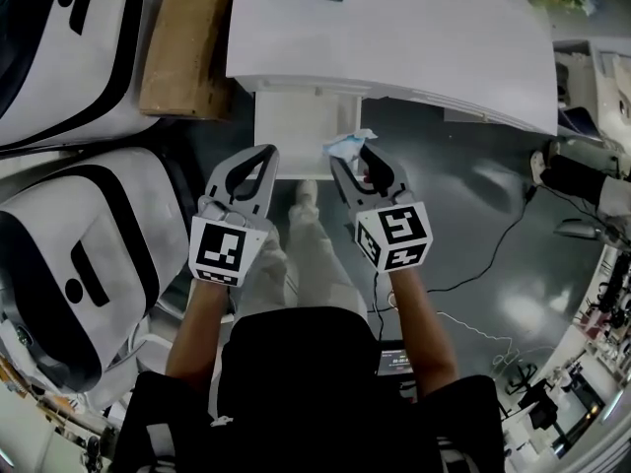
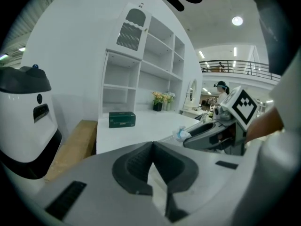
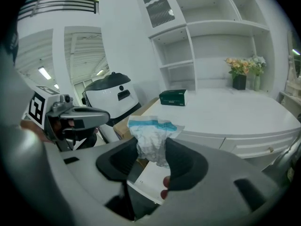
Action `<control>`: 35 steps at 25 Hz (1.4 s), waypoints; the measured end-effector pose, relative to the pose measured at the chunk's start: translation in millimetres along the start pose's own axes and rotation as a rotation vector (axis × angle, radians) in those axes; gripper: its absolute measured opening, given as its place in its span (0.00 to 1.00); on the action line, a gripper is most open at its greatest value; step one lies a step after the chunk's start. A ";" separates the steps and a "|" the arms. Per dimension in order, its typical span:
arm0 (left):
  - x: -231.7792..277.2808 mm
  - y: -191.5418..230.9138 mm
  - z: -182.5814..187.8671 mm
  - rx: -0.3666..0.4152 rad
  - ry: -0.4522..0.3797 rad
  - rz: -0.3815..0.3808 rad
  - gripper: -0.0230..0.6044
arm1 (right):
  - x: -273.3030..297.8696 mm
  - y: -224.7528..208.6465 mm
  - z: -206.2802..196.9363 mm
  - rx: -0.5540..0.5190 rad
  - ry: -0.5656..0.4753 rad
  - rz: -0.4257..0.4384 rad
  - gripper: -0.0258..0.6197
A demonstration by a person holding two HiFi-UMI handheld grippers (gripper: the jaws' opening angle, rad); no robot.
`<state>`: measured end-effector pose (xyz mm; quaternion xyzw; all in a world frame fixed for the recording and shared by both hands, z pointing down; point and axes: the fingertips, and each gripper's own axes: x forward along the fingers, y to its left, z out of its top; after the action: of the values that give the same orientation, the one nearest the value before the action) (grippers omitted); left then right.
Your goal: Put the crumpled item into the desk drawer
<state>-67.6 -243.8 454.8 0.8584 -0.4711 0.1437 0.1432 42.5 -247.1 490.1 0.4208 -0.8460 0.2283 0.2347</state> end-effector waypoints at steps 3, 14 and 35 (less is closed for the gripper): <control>7.0 -0.8 -15.7 -0.023 0.053 -0.009 0.05 | 9.7 -2.3 -9.0 -0.021 0.024 0.015 0.32; 36.1 6.5 -64.5 -0.034 0.084 -0.006 0.05 | 43.4 -12.0 -41.8 -0.069 0.100 0.055 0.32; 77.8 15.0 -158.2 -0.046 0.192 0.003 0.05 | 110.0 -20.3 -134.9 -0.325 0.354 0.141 0.32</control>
<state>-57.9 -251.0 631.3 0.8365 -0.4596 0.2146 0.2074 27.9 -245.9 664.7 0.2711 -0.8445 0.1754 0.4272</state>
